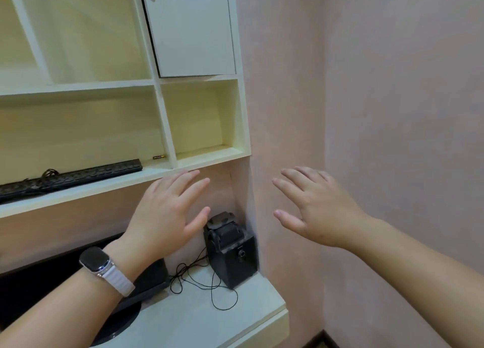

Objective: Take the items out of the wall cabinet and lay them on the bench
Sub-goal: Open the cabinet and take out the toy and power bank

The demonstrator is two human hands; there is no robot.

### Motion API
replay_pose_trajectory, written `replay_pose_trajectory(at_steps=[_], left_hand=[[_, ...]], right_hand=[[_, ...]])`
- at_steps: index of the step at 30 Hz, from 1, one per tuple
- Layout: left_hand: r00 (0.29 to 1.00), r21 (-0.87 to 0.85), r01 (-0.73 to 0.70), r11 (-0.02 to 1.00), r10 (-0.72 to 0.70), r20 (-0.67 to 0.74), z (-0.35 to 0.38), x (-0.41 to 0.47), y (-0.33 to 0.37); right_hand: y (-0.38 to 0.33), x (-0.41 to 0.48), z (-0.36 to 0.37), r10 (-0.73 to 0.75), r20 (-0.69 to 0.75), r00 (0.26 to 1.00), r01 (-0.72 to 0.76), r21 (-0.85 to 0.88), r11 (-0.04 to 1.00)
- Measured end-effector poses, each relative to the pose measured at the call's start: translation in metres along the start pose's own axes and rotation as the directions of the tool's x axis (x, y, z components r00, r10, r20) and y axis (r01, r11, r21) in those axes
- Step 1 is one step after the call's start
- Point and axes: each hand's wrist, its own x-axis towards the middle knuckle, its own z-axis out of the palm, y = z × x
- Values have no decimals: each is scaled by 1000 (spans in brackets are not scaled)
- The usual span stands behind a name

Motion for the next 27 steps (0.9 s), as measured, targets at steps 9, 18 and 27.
replay_pose_trajectory(at_steps=[9,18,27], left_hand=[[999,95,54,994,-53,-12,36,40,-32],[980,88,114,990,-98,-173,79,77,-122],[935,120,128,984,-80,-345,78,140,-220]], right_hand=[[21,66,39,-68,-81,994,72,53,996],[0,175,74,-136,-161,978,141,21,990],[-25,304,83,-258,-364,895,235,-106,966]])
